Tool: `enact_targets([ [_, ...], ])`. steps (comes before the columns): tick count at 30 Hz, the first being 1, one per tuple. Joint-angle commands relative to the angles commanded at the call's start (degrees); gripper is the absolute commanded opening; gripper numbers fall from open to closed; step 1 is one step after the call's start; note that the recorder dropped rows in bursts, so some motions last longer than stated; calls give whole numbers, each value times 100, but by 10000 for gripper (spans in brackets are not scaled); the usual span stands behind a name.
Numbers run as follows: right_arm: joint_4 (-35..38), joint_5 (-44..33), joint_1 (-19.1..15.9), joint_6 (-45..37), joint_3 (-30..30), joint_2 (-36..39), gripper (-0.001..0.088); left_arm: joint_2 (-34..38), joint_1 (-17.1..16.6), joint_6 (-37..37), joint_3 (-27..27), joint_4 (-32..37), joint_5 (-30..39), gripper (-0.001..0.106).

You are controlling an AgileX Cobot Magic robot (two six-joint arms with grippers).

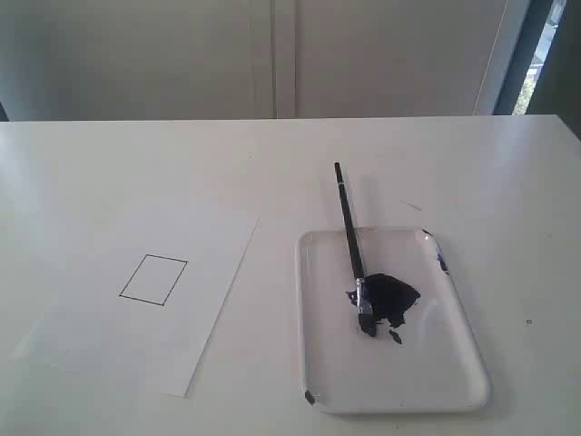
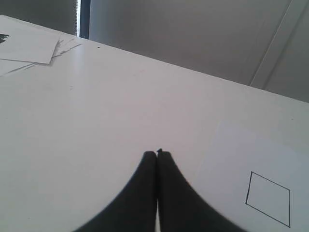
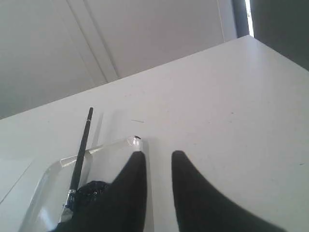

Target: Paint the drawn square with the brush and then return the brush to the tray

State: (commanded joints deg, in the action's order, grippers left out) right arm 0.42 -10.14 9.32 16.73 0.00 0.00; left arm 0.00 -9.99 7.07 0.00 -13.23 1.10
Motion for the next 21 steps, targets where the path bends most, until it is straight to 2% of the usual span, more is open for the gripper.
enact_targets([
  [13, 0, 355, 0, 0, 0, 0, 189, 0, 0, 63, 0, 0, -78, 0],
  [16, 0, 755, 0, 0, 0, 0, 189, 0, 0, 409, 0, -183, -152, 0],
  [18, 155, 1181, 0, 384, 0, 0, 189, 0, 0, 496, 0, -183, -17, 0],
  [19, 168, 1447, 0, 842, 0, 0, 189, 0, 0, 426, -144, -183, 125, 0],
  [21, 168, 1669, 0, 1201, 0, 0, 181, 0, 0, 366, -521, -288, 343, 0],
])
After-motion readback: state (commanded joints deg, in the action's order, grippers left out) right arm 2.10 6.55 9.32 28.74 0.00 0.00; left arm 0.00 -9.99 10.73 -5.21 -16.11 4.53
